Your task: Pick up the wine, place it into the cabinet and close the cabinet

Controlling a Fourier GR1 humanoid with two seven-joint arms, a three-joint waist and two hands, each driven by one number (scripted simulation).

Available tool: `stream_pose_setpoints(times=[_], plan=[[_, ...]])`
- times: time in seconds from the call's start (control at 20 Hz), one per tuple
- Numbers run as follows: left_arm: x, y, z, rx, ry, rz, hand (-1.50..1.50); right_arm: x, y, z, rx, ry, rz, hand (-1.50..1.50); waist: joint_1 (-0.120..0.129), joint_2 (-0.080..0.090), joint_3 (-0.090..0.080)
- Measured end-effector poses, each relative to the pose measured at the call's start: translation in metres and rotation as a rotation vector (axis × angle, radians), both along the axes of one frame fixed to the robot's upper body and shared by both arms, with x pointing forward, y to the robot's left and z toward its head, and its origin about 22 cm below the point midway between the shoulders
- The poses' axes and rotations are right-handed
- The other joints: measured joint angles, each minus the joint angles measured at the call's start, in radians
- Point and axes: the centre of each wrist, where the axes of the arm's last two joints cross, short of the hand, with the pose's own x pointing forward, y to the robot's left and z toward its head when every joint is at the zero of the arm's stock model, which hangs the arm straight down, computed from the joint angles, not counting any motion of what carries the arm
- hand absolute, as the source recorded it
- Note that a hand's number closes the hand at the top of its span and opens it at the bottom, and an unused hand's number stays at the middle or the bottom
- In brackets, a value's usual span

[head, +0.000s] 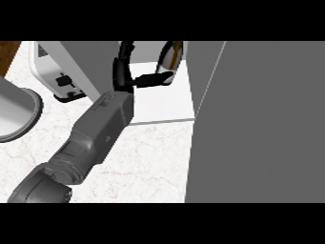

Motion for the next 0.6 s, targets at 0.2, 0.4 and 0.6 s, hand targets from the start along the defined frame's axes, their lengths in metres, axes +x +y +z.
stream_pose_setpoints(times=[0.2,0.4,0.6], plan=[[-0.0006,0.0031,-0.002,0.02,-0.011,0.0,-1.5,0.0003,-0.0005,0.0016,-0.002,-0.007,-0.003,-1.5,-0.003,-0.001,0.002],[-0.0029,0.0034,-0.0063,0.008,-0.034,0.01,-1.5,0.0015,-0.0006,0.0011,-0.004,-0.011,0.0,-1.5,-0.005,0.002,0.002],[-0.0049,0.0036,-0.0099,-0.008,-0.045,0.008,-1.5,0.0028,0.0009,0.002,-0.002,-0.022,0.01,-1.5,-0.005,0.003,0.001]])
